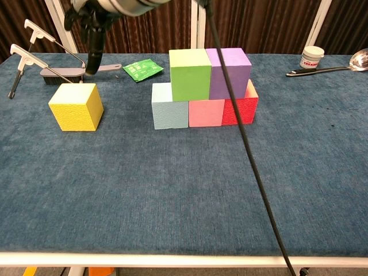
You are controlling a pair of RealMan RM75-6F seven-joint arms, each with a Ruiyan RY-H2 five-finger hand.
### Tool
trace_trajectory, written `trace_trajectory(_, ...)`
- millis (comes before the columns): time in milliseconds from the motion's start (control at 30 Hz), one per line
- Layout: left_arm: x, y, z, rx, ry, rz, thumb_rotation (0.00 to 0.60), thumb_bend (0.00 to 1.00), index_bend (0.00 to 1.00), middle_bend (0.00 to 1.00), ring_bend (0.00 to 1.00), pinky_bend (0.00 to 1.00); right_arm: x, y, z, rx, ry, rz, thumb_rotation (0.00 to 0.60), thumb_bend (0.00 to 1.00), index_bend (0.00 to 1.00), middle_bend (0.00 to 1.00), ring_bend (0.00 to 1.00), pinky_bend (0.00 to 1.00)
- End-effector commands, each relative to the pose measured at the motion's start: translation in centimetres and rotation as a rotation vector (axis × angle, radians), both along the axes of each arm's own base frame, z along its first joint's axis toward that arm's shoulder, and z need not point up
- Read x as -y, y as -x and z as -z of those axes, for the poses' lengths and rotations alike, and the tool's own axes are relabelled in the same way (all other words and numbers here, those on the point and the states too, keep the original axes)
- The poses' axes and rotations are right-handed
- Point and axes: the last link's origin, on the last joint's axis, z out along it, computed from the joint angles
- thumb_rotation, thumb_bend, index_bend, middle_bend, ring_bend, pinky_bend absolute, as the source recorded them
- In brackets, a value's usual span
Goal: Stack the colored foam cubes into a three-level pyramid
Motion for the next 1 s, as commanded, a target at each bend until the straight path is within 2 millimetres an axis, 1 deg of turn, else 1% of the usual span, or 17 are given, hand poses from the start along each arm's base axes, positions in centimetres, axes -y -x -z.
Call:
trace_trajectory(33, -1.5, -1.8, 1.0, 0.031, 0.024, 0.065, 0.6, 0.17, 0.07, 0.05, 0.0, 0.0, 0.1, 1.2, -3.3, 0.019, 0.075, 0.013, 0.6, 0.09, 0.0, 0.12, 0.0, 0.0)
trace_trajectory(67, -2.0, -2.3, 1.6, 0.031, 0.041, 0.083, 0.6, 0.17, 0.07, 0.05, 0.0, 0.0, 0.0, 1.6, -4.1, 0.025, 0.089, 0.02, 0.6, 0.09, 0.0, 0.12, 0.0, 0.0)
trace_trajectory(100, -2.6, -3.0, 2.5, 0.036, 0.067, 0.104, 0.6, 0.17, 0.06, 0.05, 0.0, 0.0, -0.1, 2.2, -5.2, 0.03, 0.107, 0.03, 0.6, 0.09, 0.0, 0.12, 0.0, 0.0)
trace_trajectory(233, -4.8, -5.4, 5.6, 0.048, 0.137, 0.172, 0.6, 0.17, 0.05, 0.05, 0.0, 0.0, -0.5, 4.4, -8.2, 0.048, 0.155, 0.064, 0.6, 0.09, 0.0, 0.12, 0.0, 0.0)
trace_trajectory(300, -5.7, -6.0, 6.5, 0.016, 0.149, 0.202, 0.6, 0.17, 0.05, 0.05, 0.0, 0.0, -0.7, 5.4, -9.4, 0.064, 0.172, 0.08, 0.6, 0.09, 0.0, 0.12, 0.0, 0.0)
trace_trajectory(400, -6.8, -6.7, 8.0, 0.035, 0.188, 0.21, 0.6, 0.17, 0.05, 0.05, 0.0, 0.0, -0.9, 7.2, -11.5, 0.092, 0.203, 0.107, 0.6, 0.09, 0.0, 0.12, 0.0, 0.0)
trace_trajectory(533, -7.2, -6.5, 9.3, 0.033, 0.208, 0.201, 0.6, 0.17, 0.05, 0.07, 0.0, 0.0, -1.1, 9.3, -13.4, 0.124, 0.231, 0.141, 0.6, 0.09, 0.0, 0.12, 0.0, 0.0)
trace_trajectory(633, -7.5, -6.2, 10.3, 0.045, 0.22, 0.189, 0.6, 0.17, 0.05, 0.09, 0.0, 0.0, -1.3, 10.5, -14.5, 0.142, 0.244, 0.157, 0.6, 0.09, 0.0, 0.12, 0.0, 0.0)
trace_trajectory(733, -8.2, -6.1, 11.2, 0.059, 0.226, 0.18, 0.6, 0.17, 0.05, 0.11, 0.0, 0.0, -1.5, 11.5, -15.2, 0.148, 0.255, 0.163, 0.6, 0.09, 0.0, 0.12, 0.0, 0.0)
trace_trajectory(900, -9.8, -5.9, 11.9, 0.077, 0.226, 0.167, 0.6, 0.18, 0.05, 0.14, 0.0, 0.0, -2.0, 12.9, -16.2, 0.154, 0.275, 0.17, 0.6, 0.09, 0.0, 0.12, 0.0, 0.0)
trace_trajectory(1000, -10.3, -5.8, 12.4, 0.084, 0.245, 0.159, 0.6, 0.19, 0.05, 0.17, 0.0, 0.0, -2.1, 13.6, -16.7, 0.156, 0.283, 0.178, 0.6, 0.09, 0.0, 0.12, 0.0, 0.0)
